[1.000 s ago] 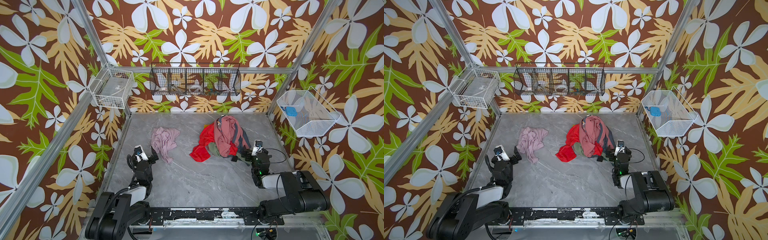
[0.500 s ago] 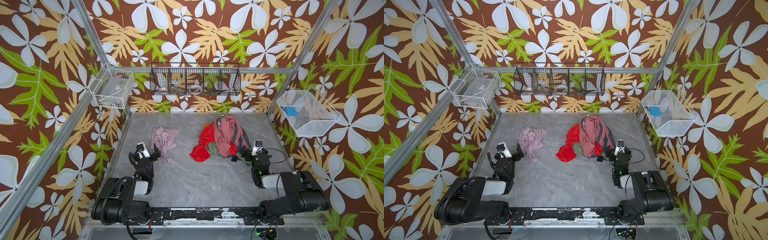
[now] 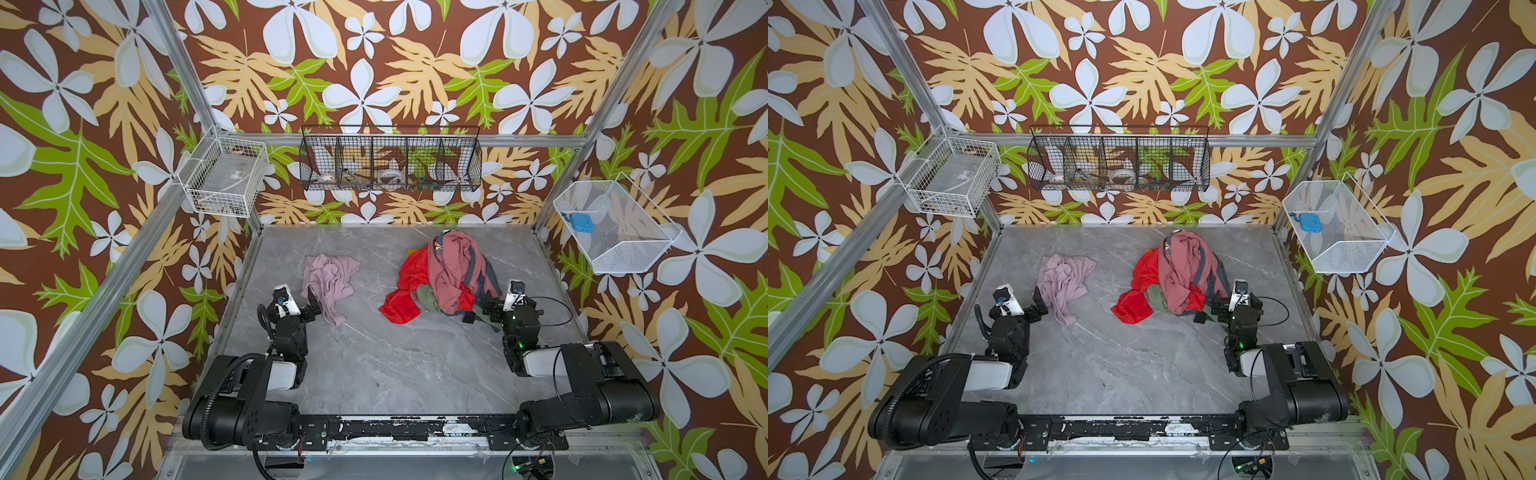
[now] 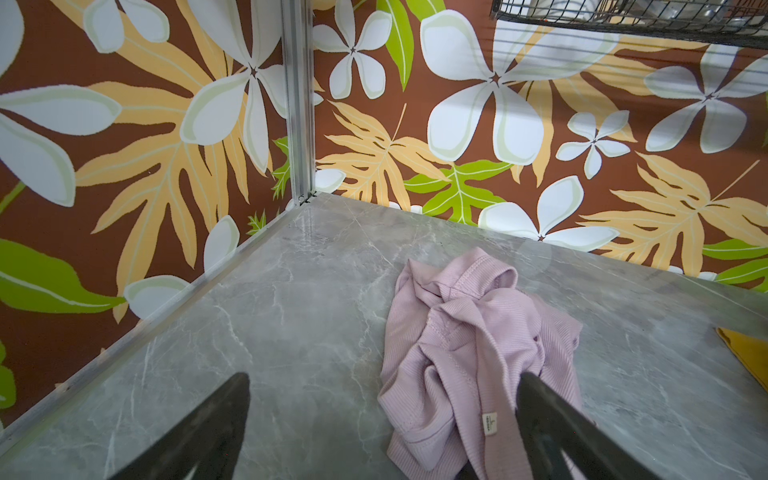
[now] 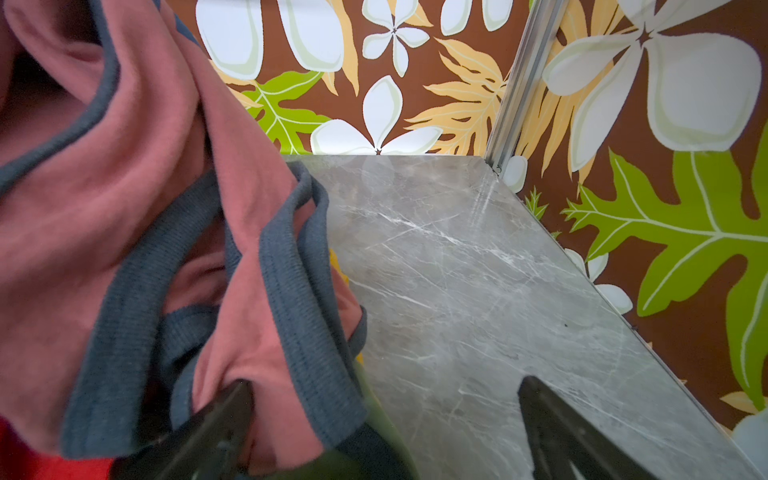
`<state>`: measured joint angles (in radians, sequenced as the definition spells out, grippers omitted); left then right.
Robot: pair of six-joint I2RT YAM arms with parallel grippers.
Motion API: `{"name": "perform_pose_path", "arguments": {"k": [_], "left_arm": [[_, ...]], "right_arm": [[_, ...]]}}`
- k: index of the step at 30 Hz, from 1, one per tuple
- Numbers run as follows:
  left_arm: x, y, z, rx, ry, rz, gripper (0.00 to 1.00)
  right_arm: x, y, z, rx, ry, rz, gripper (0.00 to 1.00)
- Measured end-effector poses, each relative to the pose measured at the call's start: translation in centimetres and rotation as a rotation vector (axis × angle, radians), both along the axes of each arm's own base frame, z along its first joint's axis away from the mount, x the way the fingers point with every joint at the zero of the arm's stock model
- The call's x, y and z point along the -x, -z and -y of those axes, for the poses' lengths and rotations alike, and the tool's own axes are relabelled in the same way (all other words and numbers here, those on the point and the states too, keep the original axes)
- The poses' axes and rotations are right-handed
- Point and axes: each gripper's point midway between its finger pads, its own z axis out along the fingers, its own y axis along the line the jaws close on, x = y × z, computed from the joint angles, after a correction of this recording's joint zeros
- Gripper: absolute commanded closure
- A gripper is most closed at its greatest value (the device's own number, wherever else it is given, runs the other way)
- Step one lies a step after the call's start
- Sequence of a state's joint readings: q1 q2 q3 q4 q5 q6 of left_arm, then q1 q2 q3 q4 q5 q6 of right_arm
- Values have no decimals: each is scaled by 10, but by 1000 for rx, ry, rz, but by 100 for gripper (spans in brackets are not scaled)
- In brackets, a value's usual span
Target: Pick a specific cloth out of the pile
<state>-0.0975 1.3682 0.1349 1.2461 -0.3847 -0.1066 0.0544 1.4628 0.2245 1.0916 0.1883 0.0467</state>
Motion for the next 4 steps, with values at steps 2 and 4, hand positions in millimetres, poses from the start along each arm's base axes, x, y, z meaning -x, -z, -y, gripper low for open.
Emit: {"name": "perform_pose_path", "arguments": {"k": [2,4], "left_arm": [[0,0,0,0,0,0,0],[0,0,0,0,0,0,0]], "right_arm": [[0,0,0,0,0,0,0],[0,0,0,0,0,0,0]]}}
